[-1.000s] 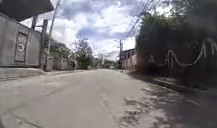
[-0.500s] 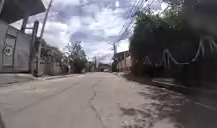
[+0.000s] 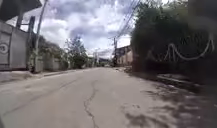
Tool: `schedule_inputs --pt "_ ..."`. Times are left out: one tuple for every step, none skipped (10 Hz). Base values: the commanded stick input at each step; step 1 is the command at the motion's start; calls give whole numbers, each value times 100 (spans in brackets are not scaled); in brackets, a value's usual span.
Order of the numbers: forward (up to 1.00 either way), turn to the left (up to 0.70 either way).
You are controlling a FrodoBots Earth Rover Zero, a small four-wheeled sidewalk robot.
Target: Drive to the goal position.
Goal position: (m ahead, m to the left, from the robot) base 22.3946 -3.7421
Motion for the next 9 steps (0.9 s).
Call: schedule_inputs --pt "50 0" --pt "50 0" --pt "50 0" --pt "50 0" --pt "50 0" --pt "50 0" --pt "50 0" --pt "50 0" --pt "50 0"
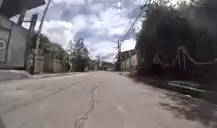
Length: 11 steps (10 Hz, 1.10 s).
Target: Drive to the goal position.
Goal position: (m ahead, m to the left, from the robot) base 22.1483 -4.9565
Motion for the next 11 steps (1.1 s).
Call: schedule_inputs --pt "50 0" --pt "50 0" --pt "50 0" --pt "50 0" --pt "50 0" --pt "50 0" --pt "50 0" --pt "50 0" --pt "50 0" --pt "50 0" --pt "50 0"
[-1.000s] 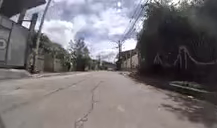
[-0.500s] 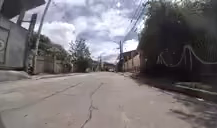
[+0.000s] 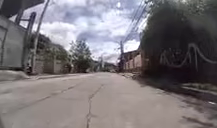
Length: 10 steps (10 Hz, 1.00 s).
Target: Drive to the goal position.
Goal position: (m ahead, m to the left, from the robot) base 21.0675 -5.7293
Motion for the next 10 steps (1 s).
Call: schedule_inputs --pt "50 0" --pt "50 -3" --pt "50 -13" --pt "50 -50" --pt "50 -50" --pt "50 -50" --pt "50 -43" --pt "50 -21" --pt "50 0" --pt "50 0"
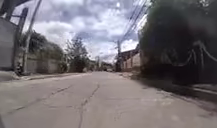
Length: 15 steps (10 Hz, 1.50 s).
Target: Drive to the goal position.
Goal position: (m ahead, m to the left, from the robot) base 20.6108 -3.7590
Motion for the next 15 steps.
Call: schedule_inputs --pt "50 0" --pt "50 0" --pt "50 0" --pt "50 0" --pt "50 0" --pt "50 0" --pt "50 0" --pt "50 0" --pt "50 0" --pt "50 0" --pt "50 0" --pt "50 0" --pt "50 0" --pt "50 0" --pt "50 0"
